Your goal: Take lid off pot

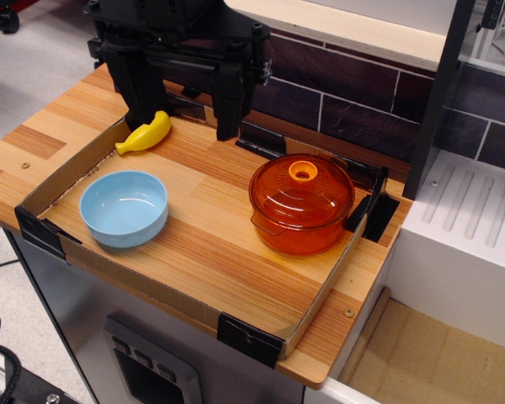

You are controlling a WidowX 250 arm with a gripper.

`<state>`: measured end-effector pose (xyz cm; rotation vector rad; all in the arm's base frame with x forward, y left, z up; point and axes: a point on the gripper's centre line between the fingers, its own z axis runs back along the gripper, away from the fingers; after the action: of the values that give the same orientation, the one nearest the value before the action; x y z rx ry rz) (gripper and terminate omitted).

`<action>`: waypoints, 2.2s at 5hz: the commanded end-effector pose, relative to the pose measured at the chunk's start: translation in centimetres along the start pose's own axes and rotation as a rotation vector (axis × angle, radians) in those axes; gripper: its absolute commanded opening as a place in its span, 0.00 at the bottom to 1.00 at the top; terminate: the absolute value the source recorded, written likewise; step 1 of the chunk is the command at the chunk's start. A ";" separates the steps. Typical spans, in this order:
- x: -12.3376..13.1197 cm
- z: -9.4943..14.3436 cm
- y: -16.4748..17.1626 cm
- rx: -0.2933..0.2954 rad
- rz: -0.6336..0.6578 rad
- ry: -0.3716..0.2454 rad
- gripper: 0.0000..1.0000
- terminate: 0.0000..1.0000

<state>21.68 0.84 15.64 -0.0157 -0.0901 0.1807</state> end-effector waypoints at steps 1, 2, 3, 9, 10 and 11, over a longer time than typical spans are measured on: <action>0.0 0.0 0.0 0.000 0.000 0.000 1.00 0.00; 1.6 -0.8 -1.2 -0.001 -0.007 0.020 1.00 0.00; 3.3 -2.0 -3.0 -0.017 0.011 0.008 1.00 0.00; 6.9 -8.5 -6.0 -0.012 0.051 -0.032 1.00 0.00; 7.1 -8.9 -5.7 0.005 0.058 -0.031 1.00 0.00; 7.4 -9.5 -5.3 0.021 0.064 -0.024 1.00 0.00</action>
<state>29.76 -3.23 5.62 0.0168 -0.0614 0.2310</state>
